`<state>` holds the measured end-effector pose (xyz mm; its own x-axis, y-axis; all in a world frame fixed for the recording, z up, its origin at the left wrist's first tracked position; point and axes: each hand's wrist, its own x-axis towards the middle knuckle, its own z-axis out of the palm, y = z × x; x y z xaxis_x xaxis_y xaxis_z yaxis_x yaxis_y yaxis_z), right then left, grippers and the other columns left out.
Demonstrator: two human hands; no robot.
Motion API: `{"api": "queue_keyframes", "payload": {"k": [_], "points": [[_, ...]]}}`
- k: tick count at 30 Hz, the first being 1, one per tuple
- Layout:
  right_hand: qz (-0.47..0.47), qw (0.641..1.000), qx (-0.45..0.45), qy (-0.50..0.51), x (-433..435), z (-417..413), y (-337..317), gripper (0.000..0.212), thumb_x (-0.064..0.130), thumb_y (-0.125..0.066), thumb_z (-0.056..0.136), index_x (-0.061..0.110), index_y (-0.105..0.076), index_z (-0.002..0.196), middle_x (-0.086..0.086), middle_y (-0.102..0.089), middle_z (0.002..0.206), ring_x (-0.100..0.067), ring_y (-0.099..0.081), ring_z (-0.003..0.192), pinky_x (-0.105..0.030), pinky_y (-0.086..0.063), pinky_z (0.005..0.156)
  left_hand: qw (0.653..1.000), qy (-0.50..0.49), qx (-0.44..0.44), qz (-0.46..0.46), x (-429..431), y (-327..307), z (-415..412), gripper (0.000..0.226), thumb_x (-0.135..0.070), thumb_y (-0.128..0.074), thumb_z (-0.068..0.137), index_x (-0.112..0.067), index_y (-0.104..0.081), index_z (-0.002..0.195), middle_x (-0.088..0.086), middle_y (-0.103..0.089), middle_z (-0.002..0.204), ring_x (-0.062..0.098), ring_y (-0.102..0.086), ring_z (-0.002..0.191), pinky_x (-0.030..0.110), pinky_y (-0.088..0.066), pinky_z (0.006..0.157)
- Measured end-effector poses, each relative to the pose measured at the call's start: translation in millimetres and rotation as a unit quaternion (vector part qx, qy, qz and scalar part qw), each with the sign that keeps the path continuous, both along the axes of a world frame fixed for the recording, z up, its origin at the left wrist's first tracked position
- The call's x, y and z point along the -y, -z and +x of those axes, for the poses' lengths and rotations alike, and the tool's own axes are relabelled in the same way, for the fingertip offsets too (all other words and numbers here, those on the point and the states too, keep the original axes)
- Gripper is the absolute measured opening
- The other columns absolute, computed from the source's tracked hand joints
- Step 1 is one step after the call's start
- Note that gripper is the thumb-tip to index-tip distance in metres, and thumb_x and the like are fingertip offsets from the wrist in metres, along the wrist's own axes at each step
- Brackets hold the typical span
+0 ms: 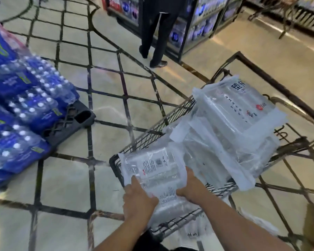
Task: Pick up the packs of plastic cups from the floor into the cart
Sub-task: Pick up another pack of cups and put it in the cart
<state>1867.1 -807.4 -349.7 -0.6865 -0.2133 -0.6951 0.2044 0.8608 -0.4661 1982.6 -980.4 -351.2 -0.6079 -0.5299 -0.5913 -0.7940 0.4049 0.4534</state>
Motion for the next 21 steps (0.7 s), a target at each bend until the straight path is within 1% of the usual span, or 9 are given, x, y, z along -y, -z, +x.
{"api": "queue_keyframes", "payload": {"k": [3,7,8,11,13,15,17,19,21], "points": [[0.031,0.999,0.024,-0.016,-4,-15,16,0.108,0.022,-0.081,0.075,0.028,-0.008,0.156,-0.011,-0.059,0.117,-0.022,-0.061,0.09,-0.026,-0.047,0.061,1.0,0.023,0.008,-0.016,-13,11,-5,0.102,-0.047,-0.067,0.083,-0.02,0.001,0.154,0.012,-0.03,0.144,0.03,-0.042,0.126,0.041,-0.046,0.097],[0.05,0.997,0.032,-0.043,-8,-33,37,0.102,0.016,-0.079,0.078,0.027,-0.012,0.155,-0.008,-0.057,0.11,-0.02,-0.06,0.086,-0.025,-0.044,0.058,0.997,0.073,0.025,-0.031,-26,26,-5,0.098,-0.05,-0.058,0.09,-0.015,0.007,0.155,0.015,-0.023,0.152,0.032,-0.036,0.133,0.037,-0.035,0.108],[0.053,0.997,0.032,-0.043,-9,-36,44,0.102,0.016,-0.079,0.079,0.027,-0.011,0.155,-0.009,-0.057,0.113,-0.022,-0.06,0.088,-0.026,-0.045,0.06,0.997,0.072,0.033,-0.01,-27,32,-4,0.099,-0.048,-0.06,0.09,-0.017,0.008,0.155,0.015,-0.022,0.151,0.031,-0.038,0.132,0.037,-0.037,0.107],[0.077,0.995,0.003,-0.07,-8,-39,59,0.106,0.018,-0.081,0.079,0.032,-0.009,0.155,-0.015,-0.053,0.133,-0.03,-0.062,0.097,-0.033,-0.051,0.074,0.992,0.041,0.039,0.111,-28,45,-2,0.104,-0.038,-0.07,0.084,-0.025,0.005,0.156,0.01,-0.03,0.146,0.028,-0.054,0.116,0.034,-0.047,0.087],[0.09,0.993,-0.013,-0.077,-6,-36,67,0.109,0.023,-0.083,0.076,0.035,-0.007,0.154,-0.015,-0.049,0.14,-0.032,-0.062,0.105,-0.039,-0.052,0.085,0.988,0.077,0.04,0.125,-27,47,1,0.105,-0.036,-0.07,0.083,-0.024,0.004,0.157,0.01,-0.031,0.146,0.026,-0.052,0.119,0.031,-0.045,0.089],[0.107,0.99,-0.031,-0.081,-4,-32,71,0.112,0.029,-0.084,0.074,0.035,-0.005,0.154,-0.014,-0.046,0.142,-0.033,-0.059,0.111,-0.042,-0.052,0.091,0.988,0.119,0.031,0.088,-21,46,2,0.101,-0.033,-0.067,0.085,-0.021,0.002,0.157,0.01,-0.026,0.152,0.027,-0.043,0.13,0.034,-0.041,0.1],[0.145,0.982,-0.062,-0.101,-1,-27,70,0.112,0.034,-0.082,0.075,0.028,-0.003,0.154,-0.013,-0.045,0.141,-0.031,-0.055,0.116,-0.042,-0.05,0.093,0.984,0.174,0.026,0.024,-10,43,-1,0.097,-0.033,-0.064,0.087,-0.02,0.001,0.157,0.011,-0.014,0.16,0.029,-0.031,0.14,0.037,-0.034,0.109],[0.187,0.97,-0.108,-0.112,0,-18,64,0.111,0.038,-0.077,0.079,0.023,0.003,0.154,-0.013,-0.04,0.144,-0.029,-0.048,0.124,-0.04,-0.045,0.1,0.966,0.251,0.029,-0.061,1,36,-7,0.099,-0.041,-0.061,0.088,-0.02,0.007,0.156,0.01,-0.002,0.163,0.032,-0.019,0.145,0.039,-0.03,0.114],[0.219,0.957,-0.144,-0.122,1,-7,57,0.111,0.04,-0.071,0.085,0.02,0.013,0.155,-0.015,-0.025,0.154,-0.031,-0.033,0.138,-0.04,-0.035,0.112,0.938,0.322,0.022,-0.129,11,26,-16,0.103,-0.051,-0.058,0.088,-0.021,0.014,0.156,0.009,0.006,0.164,0.032,-0.009,0.148,0.04,-0.023,0.118]]}}
